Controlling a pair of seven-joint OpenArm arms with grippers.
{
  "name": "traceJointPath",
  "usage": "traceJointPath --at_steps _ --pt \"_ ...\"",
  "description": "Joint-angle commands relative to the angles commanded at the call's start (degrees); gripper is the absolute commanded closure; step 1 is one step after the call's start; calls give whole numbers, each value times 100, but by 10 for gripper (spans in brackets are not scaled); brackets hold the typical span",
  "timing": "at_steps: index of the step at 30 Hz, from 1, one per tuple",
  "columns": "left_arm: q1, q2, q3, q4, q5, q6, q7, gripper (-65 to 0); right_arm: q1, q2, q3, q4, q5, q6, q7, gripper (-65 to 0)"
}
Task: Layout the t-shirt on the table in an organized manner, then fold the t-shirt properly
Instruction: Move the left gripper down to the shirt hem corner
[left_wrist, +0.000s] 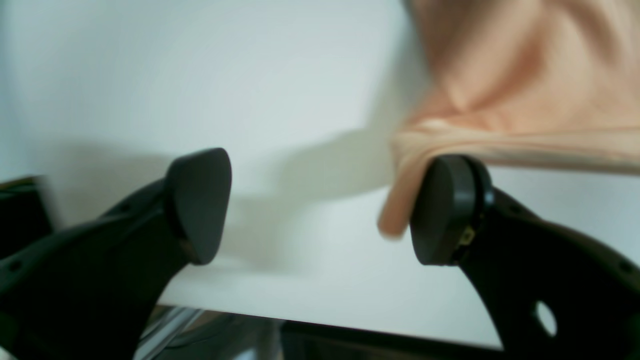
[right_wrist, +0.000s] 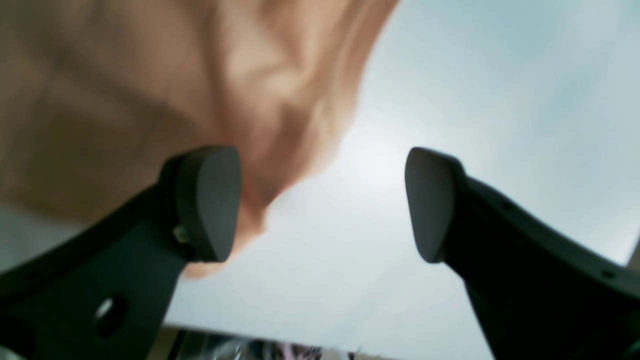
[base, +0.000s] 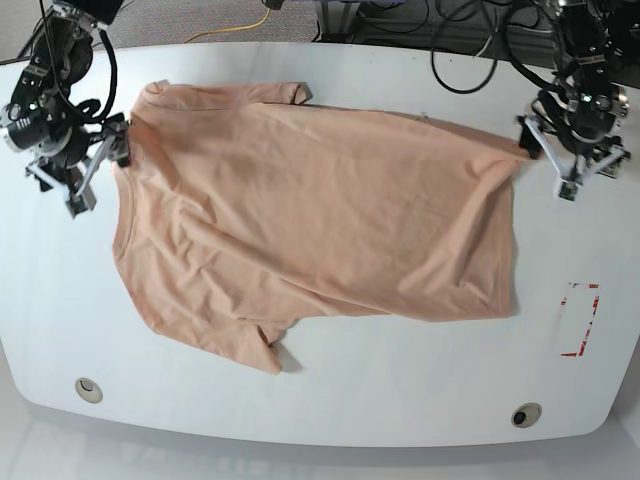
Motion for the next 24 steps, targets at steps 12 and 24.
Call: traceJointPath --at_steps 12,24 --pt "-976 26 132 220 -9 -18 26 -512 888 -185 -712 0 -35 0 88 -491" --pt "-510 9 26 229 -18 -18 782 -514 818 -281 -712 -9 -9 0 88 -490"
